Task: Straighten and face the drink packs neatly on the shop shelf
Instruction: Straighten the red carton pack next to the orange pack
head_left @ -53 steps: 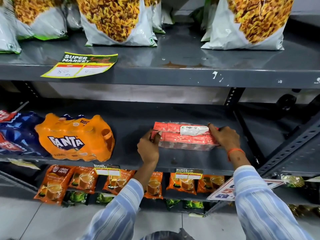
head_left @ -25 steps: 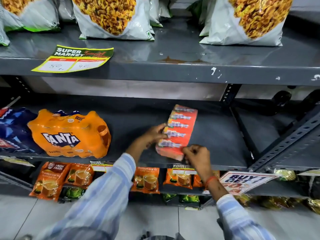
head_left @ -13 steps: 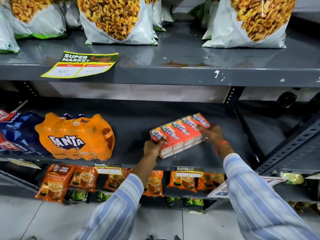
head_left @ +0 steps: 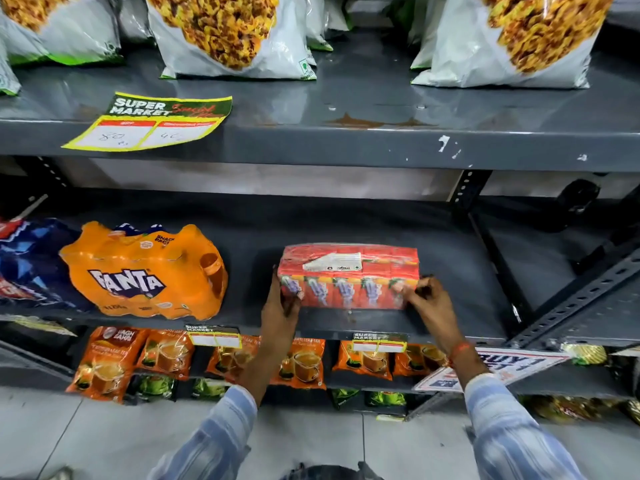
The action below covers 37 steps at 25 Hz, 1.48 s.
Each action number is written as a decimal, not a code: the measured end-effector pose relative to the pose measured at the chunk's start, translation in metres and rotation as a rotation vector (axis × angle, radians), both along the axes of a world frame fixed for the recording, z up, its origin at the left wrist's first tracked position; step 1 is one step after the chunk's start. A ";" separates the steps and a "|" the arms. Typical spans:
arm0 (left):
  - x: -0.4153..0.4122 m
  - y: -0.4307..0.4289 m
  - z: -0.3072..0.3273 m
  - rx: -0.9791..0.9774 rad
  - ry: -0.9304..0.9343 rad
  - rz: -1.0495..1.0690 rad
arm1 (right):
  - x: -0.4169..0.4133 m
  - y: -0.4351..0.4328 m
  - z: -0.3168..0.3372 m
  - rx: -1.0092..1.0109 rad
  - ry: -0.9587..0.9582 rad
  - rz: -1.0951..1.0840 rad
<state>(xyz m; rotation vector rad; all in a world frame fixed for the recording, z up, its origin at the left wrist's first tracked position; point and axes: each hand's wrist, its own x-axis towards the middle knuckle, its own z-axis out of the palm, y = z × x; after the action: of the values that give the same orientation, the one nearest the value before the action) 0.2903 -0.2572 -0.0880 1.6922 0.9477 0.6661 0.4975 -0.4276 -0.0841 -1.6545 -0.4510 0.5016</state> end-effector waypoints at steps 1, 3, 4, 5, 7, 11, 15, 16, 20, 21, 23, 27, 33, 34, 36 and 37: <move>0.003 -0.009 0.004 -0.021 0.021 0.037 | -0.002 -0.001 0.000 0.054 0.054 -0.023; 0.013 -0.038 0.019 -0.022 0.080 0.105 | -0.004 0.010 0.003 0.122 0.171 -0.016; 0.019 -0.060 0.027 -0.046 0.095 0.078 | -0.006 0.017 0.008 0.118 0.199 0.002; 0.026 -0.080 0.036 -0.106 0.102 -0.008 | -0.007 0.023 0.010 0.084 0.203 -0.009; 0.040 -0.099 0.046 -0.231 0.084 -0.150 | -0.013 0.025 0.015 0.052 0.125 -0.056; 0.053 -0.033 0.038 -0.356 -0.061 -0.149 | -0.050 0.013 0.005 0.048 -0.235 0.033; 0.038 0.043 0.047 -0.447 -0.083 -0.472 | -0.103 0.027 -0.017 -0.074 -0.474 0.265; 0.034 0.058 0.056 -0.435 -0.025 -0.540 | -0.110 0.032 -0.021 -0.066 -0.506 0.304; 0.026 0.078 0.086 -0.236 0.201 -0.456 | -0.115 0.048 -0.021 -0.079 -0.784 0.508; 0.023 0.070 0.083 -0.057 0.246 -0.335 | -0.110 0.051 -0.020 -0.058 -0.832 0.479; 0.008 0.038 0.065 0.344 0.278 -0.095 | -0.095 0.057 -0.010 0.014 -0.792 0.203; -0.017 0.018 0.049 0.293 0.196 0.054 | -0.029 0.071 0.013 -0.050 -0.533 -0.141; -0.040 0.003 0.027 0.172 0.201 0.007 | -0.013 0.105 0.018 0.144 0.131 -0.099; -0.045 -0.002 0.019 0.148 0.156 0.075 | -0.024 0.104 0.016 0.152 0.099 -0.150; -0.054 -0.003 0.012 0.130 0.095 0.211 | -0.047 0.094 0.014 0.168 0.057 -0.239; -0.059 0.000 0.011 0.131 0.066 0.257 | -0.059 0.089 0.012 0.163 0.018 -0.258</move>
<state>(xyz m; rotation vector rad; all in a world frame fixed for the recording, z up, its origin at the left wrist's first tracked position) 0.2317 -0.2568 -0.0765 1.7312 1.2045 0.8622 0.4382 -0.3384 -0.0719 -1.5218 -0.2526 0.2805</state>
